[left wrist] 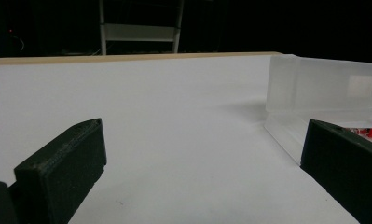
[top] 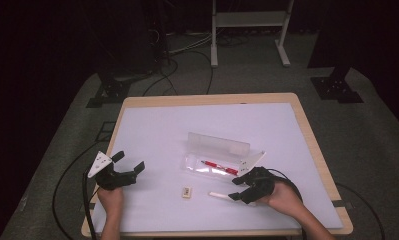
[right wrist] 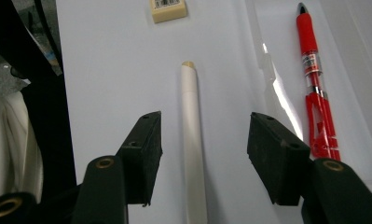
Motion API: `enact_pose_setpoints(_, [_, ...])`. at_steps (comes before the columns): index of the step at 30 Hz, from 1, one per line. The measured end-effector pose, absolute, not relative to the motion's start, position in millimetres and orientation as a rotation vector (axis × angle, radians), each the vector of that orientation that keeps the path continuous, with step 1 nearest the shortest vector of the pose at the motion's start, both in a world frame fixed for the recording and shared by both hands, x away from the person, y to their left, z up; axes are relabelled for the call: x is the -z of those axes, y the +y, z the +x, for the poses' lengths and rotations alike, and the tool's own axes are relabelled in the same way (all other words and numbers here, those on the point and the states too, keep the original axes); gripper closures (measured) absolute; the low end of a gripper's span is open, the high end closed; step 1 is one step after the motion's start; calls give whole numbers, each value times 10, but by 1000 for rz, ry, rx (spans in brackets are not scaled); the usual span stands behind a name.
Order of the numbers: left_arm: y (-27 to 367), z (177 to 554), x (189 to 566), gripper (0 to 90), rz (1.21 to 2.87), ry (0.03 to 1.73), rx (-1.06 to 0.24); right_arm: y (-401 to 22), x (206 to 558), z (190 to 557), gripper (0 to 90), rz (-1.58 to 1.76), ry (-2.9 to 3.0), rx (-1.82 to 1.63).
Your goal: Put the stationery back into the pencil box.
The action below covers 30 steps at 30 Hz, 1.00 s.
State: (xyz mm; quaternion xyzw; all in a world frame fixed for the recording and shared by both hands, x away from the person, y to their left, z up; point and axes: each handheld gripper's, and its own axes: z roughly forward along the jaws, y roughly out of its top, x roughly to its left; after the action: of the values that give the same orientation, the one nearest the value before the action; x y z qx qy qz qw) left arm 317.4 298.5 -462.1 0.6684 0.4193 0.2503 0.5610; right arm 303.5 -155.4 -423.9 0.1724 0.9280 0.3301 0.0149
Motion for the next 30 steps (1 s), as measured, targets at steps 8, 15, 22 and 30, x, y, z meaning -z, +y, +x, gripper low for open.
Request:
enact_pose_setpoints(8, [2984, 3173, 4621, 0, 1575, 988, -590, -1541, 4325, 2979, 452, 518, 2907, -1005])
enact_pose_setpoints(15, [2986, 3174, 4621, 0, 1574, 988, -590, -1515, 4397, 2946, 504, 505, 2927, -970])
enact_pose_setpoints(22, [2986, 3175, 4621, 0, 1572, 989, -589, -1500, 4466, 2937, 609, 501, 2943, -919])
enact_pose_setpoints(30, [2986, 3173, 4621, 0, 1570, 991, -588, -1503, 4520, 2962, 690, 510, 2939, -886])
